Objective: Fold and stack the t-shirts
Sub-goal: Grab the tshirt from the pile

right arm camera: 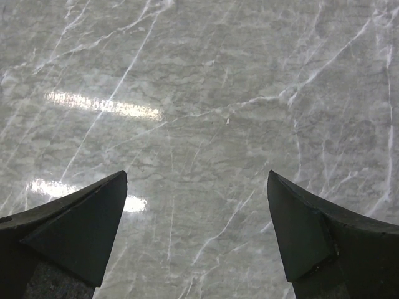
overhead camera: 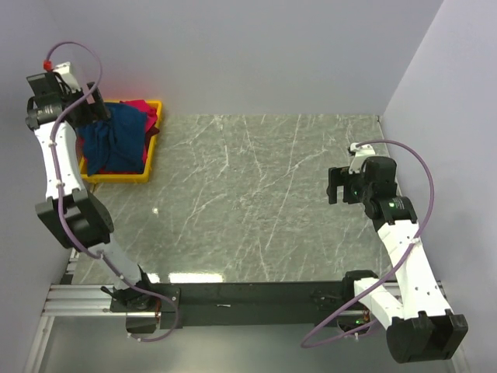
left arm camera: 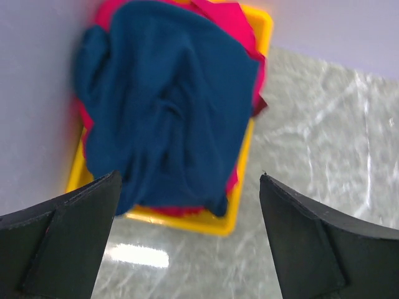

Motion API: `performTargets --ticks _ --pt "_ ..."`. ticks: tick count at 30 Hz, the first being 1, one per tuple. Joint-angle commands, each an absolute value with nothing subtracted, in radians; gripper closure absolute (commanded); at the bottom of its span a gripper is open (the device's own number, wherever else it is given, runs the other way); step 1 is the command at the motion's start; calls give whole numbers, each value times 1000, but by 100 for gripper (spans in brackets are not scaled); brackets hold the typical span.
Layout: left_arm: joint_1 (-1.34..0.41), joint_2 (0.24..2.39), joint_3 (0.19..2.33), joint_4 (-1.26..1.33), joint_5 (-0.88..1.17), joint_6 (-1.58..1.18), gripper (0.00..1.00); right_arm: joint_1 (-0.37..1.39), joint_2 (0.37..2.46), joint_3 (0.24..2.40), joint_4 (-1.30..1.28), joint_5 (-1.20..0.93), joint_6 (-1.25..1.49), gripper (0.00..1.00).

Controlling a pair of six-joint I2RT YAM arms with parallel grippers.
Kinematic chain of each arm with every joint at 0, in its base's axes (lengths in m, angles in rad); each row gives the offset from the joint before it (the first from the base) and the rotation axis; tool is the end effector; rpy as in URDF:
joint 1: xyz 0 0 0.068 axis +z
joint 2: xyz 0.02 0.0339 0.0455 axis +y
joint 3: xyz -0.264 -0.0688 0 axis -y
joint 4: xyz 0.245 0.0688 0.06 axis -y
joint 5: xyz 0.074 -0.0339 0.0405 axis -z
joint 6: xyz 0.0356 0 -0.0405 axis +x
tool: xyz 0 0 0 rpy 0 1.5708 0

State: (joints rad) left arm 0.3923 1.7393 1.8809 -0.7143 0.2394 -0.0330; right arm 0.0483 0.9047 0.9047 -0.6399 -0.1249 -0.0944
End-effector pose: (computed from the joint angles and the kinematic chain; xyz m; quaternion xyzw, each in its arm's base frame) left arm 0.3632 0.1412 0.4089 -0.1281 0.8642 -0.0183 0.4863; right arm 0.1891 0.0136 0.3158 -0.0915 0.8876 0.0454 0.4491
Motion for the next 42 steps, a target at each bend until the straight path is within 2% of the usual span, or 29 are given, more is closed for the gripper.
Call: performTargets --ticks 1,9,20,23,24,27,29,30,32,33,37,42 --pt "426 1828 2011 -683 256 -89 1 52 914 940 -635 -144 -91 0" --pt "403 1966 2016 -565 249 -64 1 52 928 936 -627 -163 -91 0" --pt "371 2083 2011 -506 37 -106 2 52 962 936 -626 -173 -91 0" --pt "373 2118 2033 -518 8 -106 12 52 959 933 -624 -169 -92 0" --pt "373 2121 2033 -515 8 -107 22 52 960 933 -624 -169 -92 0" --pt "373 2128 2032 -518 3 -107 41 52 963 931 -626 -166 -91 0" --pt "373 2137 2045 -532 12 -107 49 54 962 934 -627 -166 -91 0" --pt "371 2141 2066 -543 30 -109 64 52 962 936 -627 -167 -91 0" --pt "373 2146 2094 -584 58 -116 83 54 963 939 -629 -164 -91 0" --pt "373 2138 2121 -603 75 -124 100 52 963 940 -629 -163 -91 0" --pt "364 2036 2125 -611 216 -167 100 54 963 943 -632 -166 -89 0" --pt "334 1849 2132 -555 273 -192 100 52 960 945 -630 -175 -86 0"
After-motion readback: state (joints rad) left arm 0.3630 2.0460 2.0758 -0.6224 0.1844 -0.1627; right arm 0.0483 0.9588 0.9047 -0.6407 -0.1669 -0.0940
